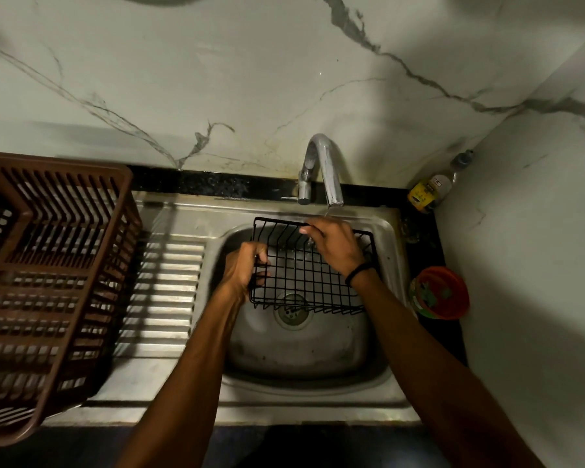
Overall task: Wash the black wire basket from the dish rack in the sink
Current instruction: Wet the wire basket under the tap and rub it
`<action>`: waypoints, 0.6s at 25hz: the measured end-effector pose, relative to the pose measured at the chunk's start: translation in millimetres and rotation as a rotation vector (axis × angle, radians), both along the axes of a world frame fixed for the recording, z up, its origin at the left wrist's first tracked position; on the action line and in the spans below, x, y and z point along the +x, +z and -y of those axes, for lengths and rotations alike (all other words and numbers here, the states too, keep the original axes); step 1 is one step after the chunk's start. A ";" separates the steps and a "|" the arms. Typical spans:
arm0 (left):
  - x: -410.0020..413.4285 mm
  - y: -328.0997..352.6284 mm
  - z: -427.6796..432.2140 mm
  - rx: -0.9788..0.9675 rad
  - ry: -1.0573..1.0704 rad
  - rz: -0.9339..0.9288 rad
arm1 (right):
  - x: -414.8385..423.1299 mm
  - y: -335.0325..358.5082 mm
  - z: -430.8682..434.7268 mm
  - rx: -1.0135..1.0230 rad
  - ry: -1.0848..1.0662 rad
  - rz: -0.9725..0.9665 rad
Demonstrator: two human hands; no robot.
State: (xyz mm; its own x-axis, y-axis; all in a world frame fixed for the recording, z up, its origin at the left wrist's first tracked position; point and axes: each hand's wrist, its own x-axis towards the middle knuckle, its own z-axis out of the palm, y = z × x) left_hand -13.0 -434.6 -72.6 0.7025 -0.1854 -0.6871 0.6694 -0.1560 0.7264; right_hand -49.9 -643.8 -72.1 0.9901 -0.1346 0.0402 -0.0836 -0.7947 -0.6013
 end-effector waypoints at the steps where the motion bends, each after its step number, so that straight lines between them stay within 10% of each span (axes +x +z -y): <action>1: -1.1 -2.5 -2.2 -0.005 0.001 -0.006 | 3.6 2.6 -3.6 0.018 0.029 0.003; 15: -2.1 3.5 -36.2 -0.028 0.051 0.000 | -15.4 -8.2 37.9 -0.033 -0.074 -0.109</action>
State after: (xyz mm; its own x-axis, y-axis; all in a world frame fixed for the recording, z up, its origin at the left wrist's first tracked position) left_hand -15.0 -398.3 -69.0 0.7116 -0.1682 -0.6821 0.6759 -0.1012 0.7300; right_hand -65.3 -681.8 -80.3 0.9762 -0.2078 -0.0617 -0.2062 -0.8029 -0.5594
